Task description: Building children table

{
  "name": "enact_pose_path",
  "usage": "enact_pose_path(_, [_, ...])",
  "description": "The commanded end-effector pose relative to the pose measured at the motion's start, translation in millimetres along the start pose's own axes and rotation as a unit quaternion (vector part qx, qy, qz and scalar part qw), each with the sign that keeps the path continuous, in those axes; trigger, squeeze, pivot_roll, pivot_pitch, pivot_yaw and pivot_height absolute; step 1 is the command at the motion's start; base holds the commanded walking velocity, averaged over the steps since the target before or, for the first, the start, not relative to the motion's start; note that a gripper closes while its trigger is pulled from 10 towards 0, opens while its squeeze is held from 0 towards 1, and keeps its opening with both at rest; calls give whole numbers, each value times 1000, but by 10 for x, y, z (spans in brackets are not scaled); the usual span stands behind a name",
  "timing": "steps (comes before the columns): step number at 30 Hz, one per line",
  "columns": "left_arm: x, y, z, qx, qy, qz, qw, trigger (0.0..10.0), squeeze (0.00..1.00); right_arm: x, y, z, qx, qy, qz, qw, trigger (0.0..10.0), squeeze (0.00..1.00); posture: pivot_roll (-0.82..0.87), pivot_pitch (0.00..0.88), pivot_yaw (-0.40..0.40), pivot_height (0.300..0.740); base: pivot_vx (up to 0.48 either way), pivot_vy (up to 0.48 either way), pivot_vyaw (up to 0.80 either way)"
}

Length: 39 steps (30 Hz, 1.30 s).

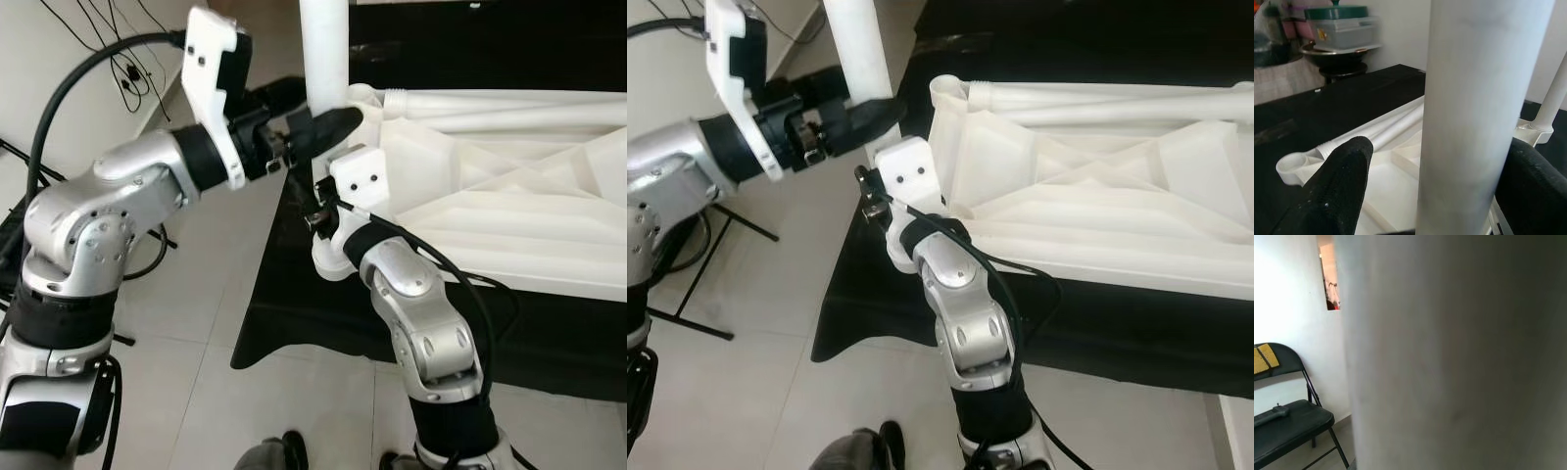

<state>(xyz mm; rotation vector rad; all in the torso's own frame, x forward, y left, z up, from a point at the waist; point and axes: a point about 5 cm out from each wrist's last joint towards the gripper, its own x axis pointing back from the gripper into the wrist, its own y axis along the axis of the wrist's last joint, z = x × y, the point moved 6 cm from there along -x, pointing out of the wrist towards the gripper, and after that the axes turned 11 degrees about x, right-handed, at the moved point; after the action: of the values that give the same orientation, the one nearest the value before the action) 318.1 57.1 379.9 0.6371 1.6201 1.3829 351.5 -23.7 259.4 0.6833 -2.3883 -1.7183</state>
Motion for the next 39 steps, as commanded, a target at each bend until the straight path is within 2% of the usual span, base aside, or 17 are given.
enact_pose_path(1, [-18, 14, 14, -24, 0, 2, 1000, 8824, 0, 36, -270, 90, -35, 5, 56, 998, 0, 0, 56, 239, 93, 740, 0, 0, 0])
enact_pose_path(3, [-29, 15, 9, -28, -3, 3, 1000, 8824, 0, 35, -258, 100, -37, 6, 54, 998, 0, 0, 56, 239, 93, 740, 0, 0, 0])
enact_pose_path(4, [-43, 4, -1, -26, -8, 4, 1000, 0, 0, 33, -246, 110, -39, 8, 52, 998, 0, 0, 56, 239, 93, 740, 0, 0, 0])
enact_pose_path(16, [-184, -10, -33, -28, -38, 12, 999, 0, 0, 27, -211, 139, -44, 15, 46, 998, 0, 0, 52, 231, 95, 740, 0, 0, 0])
enact_pose_path(17, [-189, -3, -31, -29, -39, 11, 999, 0, 0, 24, -201, 133, -49, 15, 44, 998, 8000, 0, 54, 228, 96, 740, 0, 0, 0])
enact_pose_path(18, [-189, -3, -31, -29, -39, 11, 999, 0, 0, 24, -201, 133, -49, 15, 44, 998, 8000, 0, 54, 228, 96, 740, 0, 0, 0])
enact_pose_path(19, [-190, 7, -29, -30, -39, 9, 999, 0, 0, 17, -185, 134, -50, 21, 40, 998, 10000, 0, 55, 227, 95, 740, 0, 0, 0])
enact_pose_path(22, [-191, 13, -27, -30, -40, 8, 999, 0, 0, 12, -175, 135, -51, 25, 36, 998, 10000, 0, 55, 227, 95, 740, 0, 0, 0])
enact_pose_path(23, [-192, 14, -26, -30, -41, 8, 999, 0, 0, -2, -135, 159, -73, 49, 23, 996, 10000, 1000, 57, 225, 92, 740, 0, 0, 0])
enact_pose_path(24, [-192, 14, -26, -30, -41, 8, 999, 0, 0, -2, -135, 159, -73, 49, 23, 996, 10000, 1000, 57, 225, 92, 740, 0, 0, 0])
enact_pose_path(27, [-182, 4, -45, -27, -43, 6, 999, 0, 0, -50, 107, 177, -60, 197, -67, 976, 10000, 1000, 59, 226, 88, 740, 0, 0, 0])
enact_pose_path(28, [-181, 3, -50, -26, -44, 5, 999, 0, 0, -64, 120, 134, -42, 224, -77, 971, 10000, 890, 61, 226, 86, 740, 0, 0, 0])
enact_pose_path(29, [-181, 3, -50, -26, -44, 5, 999, 0, 0, -64, 120, 134, -42, 224, -77, 971, 10000, 890, 61, 226, 86, 740, 0, 0, 0])
enact_pose_path(30, [-179, 2, -58, -26, -45, 5, 999, 0, 0, -77, 105, 95, -21, 257, -83, 963, 10000, 0, 63, 228, 85, 740, 0, 0, 0])
enact_pose_path(35, [-175, 3, -80, -23, -47, 4, 999, 0, 0, -158, 33, -25, 13, 316, -84, 945, 10000, 0, 70, 233, 84, 740, 0, 0, 0])
enact_pose_path(37, [-179, 14, -86, -22, -47, 1, 999, 0, 0, -176, 54, 4, 20, 372, -95, 923, 10000, 0, 75, 238, 86, 740, 0, 0, 0])
enact_pose_path(39, [-179, 14, -86, -22, -47, 1, 999, 0, 0, -176, 54, 4, 20, 372, -95, 923, 10000, 0, 75, 238, 86, 740, 0, 0, 0])
